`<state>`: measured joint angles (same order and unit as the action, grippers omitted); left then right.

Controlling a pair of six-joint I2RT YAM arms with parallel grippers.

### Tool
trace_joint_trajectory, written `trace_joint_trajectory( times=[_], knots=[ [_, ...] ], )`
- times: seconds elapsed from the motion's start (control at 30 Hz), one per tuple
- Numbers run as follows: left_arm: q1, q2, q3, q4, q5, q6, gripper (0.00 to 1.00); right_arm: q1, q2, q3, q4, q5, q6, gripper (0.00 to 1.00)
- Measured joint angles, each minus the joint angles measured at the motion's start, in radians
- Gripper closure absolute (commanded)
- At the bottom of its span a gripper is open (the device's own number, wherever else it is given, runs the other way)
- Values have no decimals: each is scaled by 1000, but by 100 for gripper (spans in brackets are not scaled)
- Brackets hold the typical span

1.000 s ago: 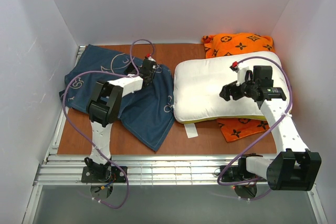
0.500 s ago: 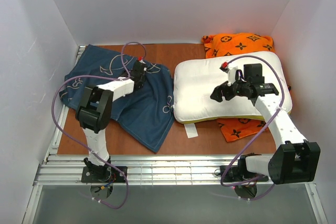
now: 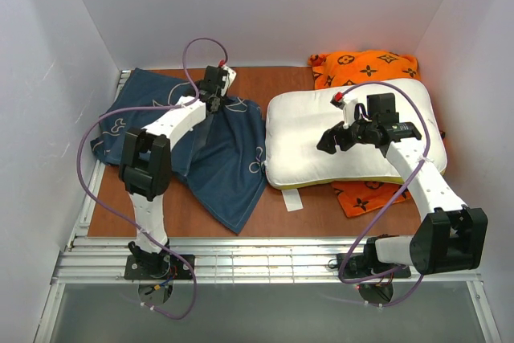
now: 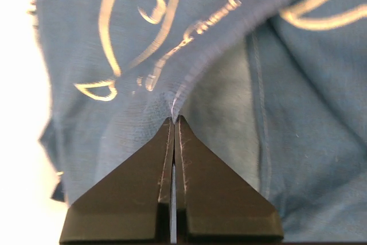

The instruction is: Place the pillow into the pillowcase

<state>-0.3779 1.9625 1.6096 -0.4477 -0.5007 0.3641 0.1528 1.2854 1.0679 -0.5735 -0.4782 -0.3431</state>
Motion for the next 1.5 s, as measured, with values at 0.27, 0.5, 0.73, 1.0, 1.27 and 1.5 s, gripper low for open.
trace_joint_trajectory(
  times=[0.27,0.5,0.73,1.0,1.27,1.5],
  knots=[
    [28,56,-101,-83,58,-34,100,0,-3,0,0,0,0,1],
    [74,56,-211,-92,61,-39,87,0,-3,0,0,-1,-1,1],
    [95,51,-248,-84,76,-54,68,0,-3,0,0,-5,-1,2],
    [95,24,-273,-74,70,-58,61,1,-3,0,0,-13,-1,1],
    [95,-41,-304,-44,11,-12,55,1,-3,0,0,-20,-1,1],
    [95,-39,-314,-37,-15,43,56,5,-3,0,0,-23,-2,2]
  ],
)
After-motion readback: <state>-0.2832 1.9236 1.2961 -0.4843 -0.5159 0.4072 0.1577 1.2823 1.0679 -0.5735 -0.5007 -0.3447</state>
